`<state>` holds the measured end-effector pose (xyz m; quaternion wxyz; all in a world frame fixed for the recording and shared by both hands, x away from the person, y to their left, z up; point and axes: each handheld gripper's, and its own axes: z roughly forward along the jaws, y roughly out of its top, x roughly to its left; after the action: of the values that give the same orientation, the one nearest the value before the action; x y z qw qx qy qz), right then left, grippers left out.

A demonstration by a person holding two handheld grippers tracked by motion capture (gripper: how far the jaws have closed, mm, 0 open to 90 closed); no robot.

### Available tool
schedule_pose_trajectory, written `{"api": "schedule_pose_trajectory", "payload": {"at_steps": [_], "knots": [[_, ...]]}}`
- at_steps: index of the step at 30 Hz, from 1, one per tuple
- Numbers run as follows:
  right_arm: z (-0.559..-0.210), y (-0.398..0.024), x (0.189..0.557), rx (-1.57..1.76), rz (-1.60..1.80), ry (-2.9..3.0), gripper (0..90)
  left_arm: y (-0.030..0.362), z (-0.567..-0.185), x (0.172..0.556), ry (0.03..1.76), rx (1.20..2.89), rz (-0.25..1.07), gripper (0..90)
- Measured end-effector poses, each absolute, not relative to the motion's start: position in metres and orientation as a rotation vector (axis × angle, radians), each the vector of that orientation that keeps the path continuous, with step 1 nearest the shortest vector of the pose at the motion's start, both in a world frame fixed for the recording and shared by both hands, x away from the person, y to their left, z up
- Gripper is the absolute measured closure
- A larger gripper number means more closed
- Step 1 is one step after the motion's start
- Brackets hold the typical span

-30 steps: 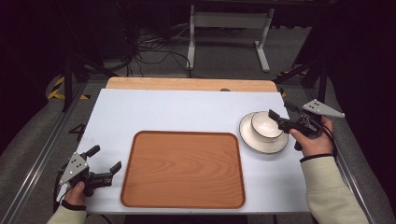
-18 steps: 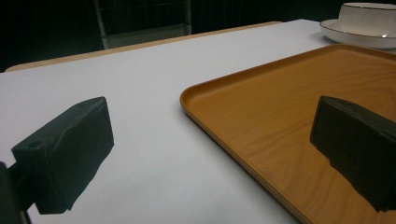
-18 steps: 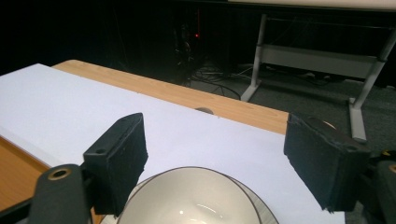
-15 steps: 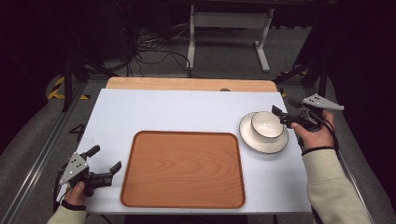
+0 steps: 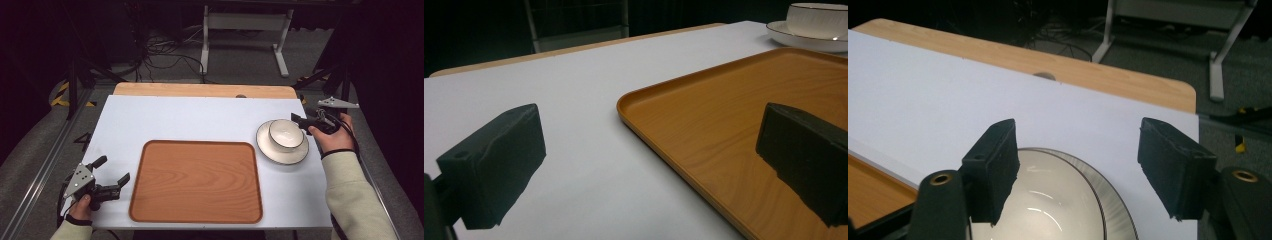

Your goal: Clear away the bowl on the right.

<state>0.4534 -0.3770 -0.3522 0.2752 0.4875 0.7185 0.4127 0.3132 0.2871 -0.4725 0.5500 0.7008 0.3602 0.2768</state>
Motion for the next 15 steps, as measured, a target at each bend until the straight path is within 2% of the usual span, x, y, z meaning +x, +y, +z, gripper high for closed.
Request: {"api": "schedule_pose_trajectory", "payload": {"at_steps": [5, 9, 15], "knots": [[-0.358, -0.38, 0.458, 1.365, 1.052, 1.983, 37.3, 0.287, -0.473, 0.313, 0.852, 1.657, 0.654, 0.3], [-0.365, -0.382, 0.461, 1.426, 1.0, 2.037, 46.2, 0.287, -0.473, 0.313, 0.854, 1.658, 0.655, 0.3], [-0.371, -0.381, 0.464, 1.464, 0.933, 2.085, 51.4, 0.287, -0.473, 0.313, 0.853, 1.657, 0.654, 0.3]]}}
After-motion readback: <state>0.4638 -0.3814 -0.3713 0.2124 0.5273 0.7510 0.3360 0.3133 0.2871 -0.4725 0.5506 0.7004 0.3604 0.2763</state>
